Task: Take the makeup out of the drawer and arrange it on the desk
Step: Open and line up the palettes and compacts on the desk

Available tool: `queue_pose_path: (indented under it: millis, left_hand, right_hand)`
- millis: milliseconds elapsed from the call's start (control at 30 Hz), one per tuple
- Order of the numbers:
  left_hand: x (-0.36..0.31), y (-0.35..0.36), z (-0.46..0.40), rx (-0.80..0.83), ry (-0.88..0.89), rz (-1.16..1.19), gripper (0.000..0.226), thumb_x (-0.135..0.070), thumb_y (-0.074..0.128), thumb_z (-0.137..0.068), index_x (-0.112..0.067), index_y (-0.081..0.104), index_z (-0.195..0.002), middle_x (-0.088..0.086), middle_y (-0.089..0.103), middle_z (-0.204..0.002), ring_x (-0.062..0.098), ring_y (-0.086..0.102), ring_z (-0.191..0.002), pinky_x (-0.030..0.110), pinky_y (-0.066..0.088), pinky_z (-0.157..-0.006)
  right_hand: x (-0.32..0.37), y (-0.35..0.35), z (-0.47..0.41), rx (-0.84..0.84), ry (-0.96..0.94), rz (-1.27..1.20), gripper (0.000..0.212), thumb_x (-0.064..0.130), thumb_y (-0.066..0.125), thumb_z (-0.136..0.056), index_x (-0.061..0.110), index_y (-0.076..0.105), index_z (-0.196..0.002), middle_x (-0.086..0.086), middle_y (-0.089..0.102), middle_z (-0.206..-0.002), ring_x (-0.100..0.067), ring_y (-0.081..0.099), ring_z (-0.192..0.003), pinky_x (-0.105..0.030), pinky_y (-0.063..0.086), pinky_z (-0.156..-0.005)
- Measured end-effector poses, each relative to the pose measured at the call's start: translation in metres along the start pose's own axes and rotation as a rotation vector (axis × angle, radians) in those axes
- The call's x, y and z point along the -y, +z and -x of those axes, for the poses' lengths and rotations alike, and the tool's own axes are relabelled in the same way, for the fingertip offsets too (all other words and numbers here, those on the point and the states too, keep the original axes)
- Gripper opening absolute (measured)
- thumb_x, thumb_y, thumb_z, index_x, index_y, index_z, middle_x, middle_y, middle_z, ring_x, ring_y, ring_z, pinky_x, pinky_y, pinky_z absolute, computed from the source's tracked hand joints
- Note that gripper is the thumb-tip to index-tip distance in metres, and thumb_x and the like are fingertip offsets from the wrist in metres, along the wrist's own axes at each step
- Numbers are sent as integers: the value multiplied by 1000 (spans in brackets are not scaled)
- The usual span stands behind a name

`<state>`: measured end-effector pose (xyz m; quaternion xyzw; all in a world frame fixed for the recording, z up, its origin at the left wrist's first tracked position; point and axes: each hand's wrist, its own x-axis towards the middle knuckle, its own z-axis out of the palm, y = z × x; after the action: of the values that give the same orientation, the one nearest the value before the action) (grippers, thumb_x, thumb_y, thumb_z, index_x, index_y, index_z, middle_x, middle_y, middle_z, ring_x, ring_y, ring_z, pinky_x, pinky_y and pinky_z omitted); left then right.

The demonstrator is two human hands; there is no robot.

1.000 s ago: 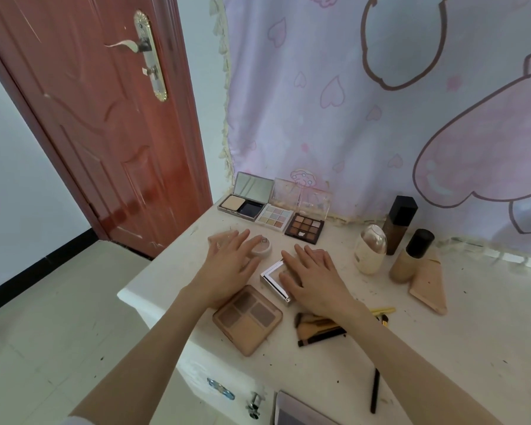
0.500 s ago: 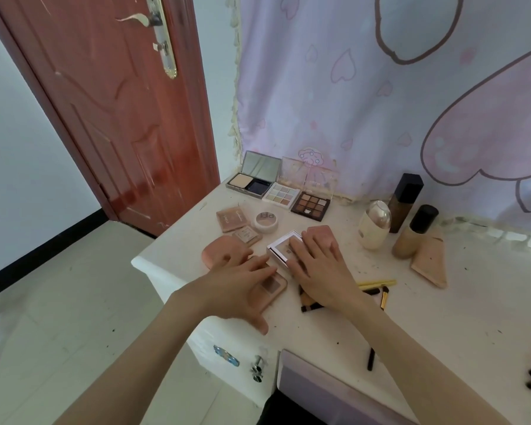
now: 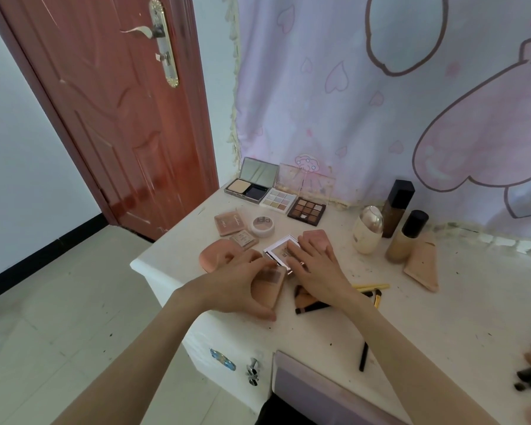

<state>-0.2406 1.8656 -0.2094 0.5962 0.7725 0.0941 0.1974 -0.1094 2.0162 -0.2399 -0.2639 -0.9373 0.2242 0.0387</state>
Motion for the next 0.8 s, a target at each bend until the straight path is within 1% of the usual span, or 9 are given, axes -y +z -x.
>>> queue_pose_path:
  millis: [100, 200, 267, 333, 433, 567, 633, 733, 800]
  left_hand:
    - [-8, -10, 3, -125, -15, 180, 91, -73, 64, -50, -46, 31, -131, -22, 37, -124, 8, 32, -115, 25, 24, -96]
    - [-18, -24, 1, -278, -12, 309, 87, -74, 63, -47, -50, 36, -126, -28, 40, -119, 4, 37, -116, 18, 30, -89]
    - [-24, -31, -2, -354, 26, 405, 83, -72, 64, -48, -52, 36, -124, -27, 41, -120, 4, 40, -118, 26, 39, -92]
    - [-30, -35, -5, -416, 74, 476, 79, -69, 67, -50, -53, 37, -122, -26, 44, -121, 3, 42, -119, 31, 41, -97]
    - [-38, -38, -10, -479, 104, 568, 77, -63, 71, -53, -51, 40, -123, -27, 46, -122, 0, 42, -121, 29, 39, -99]
    - [-40, -36, -13, -546, 138, 603, 79, -55, 76, -57, -42, 41, -126, -19, 48, -125, -14, 38, -116, 6, 31, -92]
    - [-36, -37, -13, -520, 154, 577, 80, -54, 78, -59, -45, 37, -128, -17, 47, -126, -18, 35, -116, 3, 28, -92]
    - [-27, -44, -9, -377, 173, 563, 79, -61, 73, -57, -62, 30, -124, -23, 45, -130, -10, 37, -122, 10, 34, -96]
    - [-23, -51, -7, -332, 209, 534, 77, -54, 75, -60, -67, 31, -122, -31, 45, -127, -12, 39, -121, 3, 31, -93]
  right_hand:
    - [8, -14, 7, -155, -23, -289, 23, 23, 37, -100, 18, 59, -100, -3, 51, -112, -19, 44, -116, -36, 30, -105]
    - [22, -28, 16, -297, 83, -552, 23, 19, 46, -96, 10, 66, -102, -7, 59, -108, -18, 55, -100, -25, 43, -87]
    - [33, -37, 21, -199, 173, -1014, 22, 22, 49, -95, 7, 65, -93, -14, 65, -98, -24, 62, -88, -28, 52, -78]
    - [40, -45, 24, 38, 213, -1366, 33, 35, 49, -93, 6, 64, -98, -15, 67, -96, -25, 65, -85, -31, 56, -74]
    - [44, -47, 26, 262, 172, -1527, 61, 53, 54, -79, 9, 60, -121, -14, 64, -111, -27, 64, -99, -35, 55, -84]
    - [43, -49, 22, 297, 77, -1655, 55, 54, 54, -81, 14, 65, -118, -14, 58, -123, -26, 57, -112, -37, 49, -95]
    - [44, -47, 19, 308, 38, -1666, 54, 54, 56, -83, 16, 63, -121, -14, 56, -125, -26, 55, -116, -40, 45, -98]
    - [44, -45, 14, 291, 62, -1688, 56, 50, 63, -81, 10, 61, -122, -14, 58, -115, -27, 62, -102, -42, 50, -88]
    - [46, -45, 11, 298, 91, -1693, 62, 49, 64, -80, 6, 58, -124, -16, 59, -108, -27, 65, -93, -41, 52, -83]
